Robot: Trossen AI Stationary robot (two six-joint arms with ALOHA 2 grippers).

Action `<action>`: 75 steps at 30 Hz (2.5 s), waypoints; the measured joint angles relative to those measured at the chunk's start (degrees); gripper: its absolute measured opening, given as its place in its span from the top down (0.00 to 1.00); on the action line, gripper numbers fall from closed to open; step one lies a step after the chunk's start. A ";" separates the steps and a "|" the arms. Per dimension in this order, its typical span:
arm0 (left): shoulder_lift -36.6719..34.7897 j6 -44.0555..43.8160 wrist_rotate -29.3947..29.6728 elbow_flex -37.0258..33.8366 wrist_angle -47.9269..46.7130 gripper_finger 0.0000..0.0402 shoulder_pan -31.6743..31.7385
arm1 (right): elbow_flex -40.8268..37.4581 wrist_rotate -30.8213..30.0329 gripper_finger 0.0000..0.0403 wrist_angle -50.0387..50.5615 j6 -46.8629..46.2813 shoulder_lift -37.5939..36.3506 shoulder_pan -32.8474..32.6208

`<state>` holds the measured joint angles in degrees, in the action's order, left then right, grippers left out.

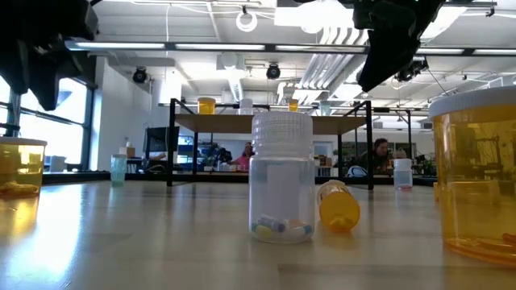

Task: Pick and place medicine bottles onto shelf by color
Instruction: Put the left large orange pill bottle on the shelf aligned with the other large orange pill bottle

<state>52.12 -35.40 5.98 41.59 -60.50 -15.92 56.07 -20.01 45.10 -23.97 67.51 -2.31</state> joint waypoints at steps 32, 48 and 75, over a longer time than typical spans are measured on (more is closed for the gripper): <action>0.11 -10.65 4.55 -6.46 0.84 0.37 -5.12 | 0.00 -0.02 0.54 -1.34 2.79 0.00 0.00; 2.67 -12.56 6.08 -7.14 3.97 0.37 -7.50 | 0.00 -0.02 0.54 -2.57 3.48 0.02 0.00; 11.02 -13.51 8.18 -7.14 5.86 0.49 -7.50 | 0.00 -0.02 0.54 -3.06 4.74 0.02 0.00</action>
<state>63.13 -48.90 14.16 34.46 -54.64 -23.42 56.07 -20.03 42.04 -19.22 67.53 -2.31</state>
